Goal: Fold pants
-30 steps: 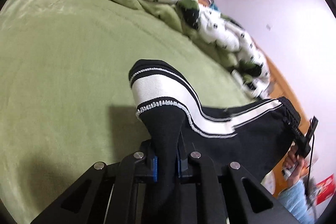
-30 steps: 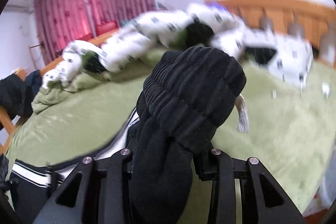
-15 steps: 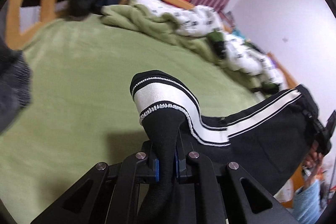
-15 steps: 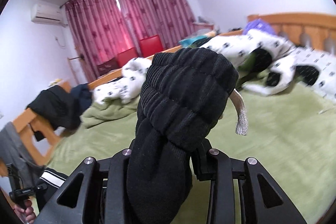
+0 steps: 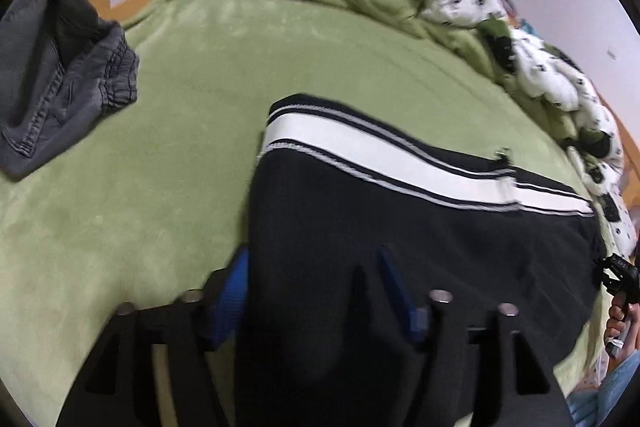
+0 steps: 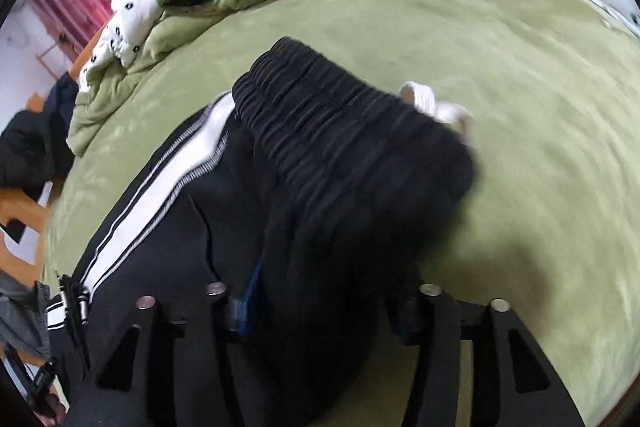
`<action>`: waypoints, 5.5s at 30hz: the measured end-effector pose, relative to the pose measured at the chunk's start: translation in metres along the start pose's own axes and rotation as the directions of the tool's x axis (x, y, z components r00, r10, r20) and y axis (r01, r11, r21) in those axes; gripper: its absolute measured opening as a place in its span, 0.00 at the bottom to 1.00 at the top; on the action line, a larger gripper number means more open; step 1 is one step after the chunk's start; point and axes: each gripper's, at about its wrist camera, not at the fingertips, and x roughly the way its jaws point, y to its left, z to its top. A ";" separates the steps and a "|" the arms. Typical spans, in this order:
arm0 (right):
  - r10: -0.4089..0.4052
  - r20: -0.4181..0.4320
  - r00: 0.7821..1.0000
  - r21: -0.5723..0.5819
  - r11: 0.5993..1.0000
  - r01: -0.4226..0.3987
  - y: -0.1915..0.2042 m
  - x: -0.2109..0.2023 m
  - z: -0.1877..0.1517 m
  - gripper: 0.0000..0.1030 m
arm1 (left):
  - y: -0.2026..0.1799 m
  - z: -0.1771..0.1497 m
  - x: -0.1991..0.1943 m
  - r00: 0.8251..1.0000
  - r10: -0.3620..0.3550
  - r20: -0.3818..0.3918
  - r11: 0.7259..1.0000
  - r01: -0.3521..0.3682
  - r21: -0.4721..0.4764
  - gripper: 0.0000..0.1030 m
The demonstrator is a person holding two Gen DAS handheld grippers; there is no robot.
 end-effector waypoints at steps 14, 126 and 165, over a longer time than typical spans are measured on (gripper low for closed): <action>0.171 0.122 0.978 -0.481 0.872 -0.093 0.179 -0.091 -0.103 0.54 | 0.011 -0.065 -0.029 1.000 0.024 -0.011 0.999 -0.023 0.037 0.76; 0.089 0.199 0.976 -0.199 0.979 -0.049 -0.007 -0.073 -0.111 0.76 | -0.246 -0.074 -0.003 0.810 -0.576 -0.111 0.807 0.585 0.084 0.52; 0.447 0.120 0.887 -0.432 0.827 -0.358 0.077 -0.076 -0.015 0.10 | -0.240 -0.120 0.009 0.991 -0.129 0.032 0.951 0.114 0.286 0.67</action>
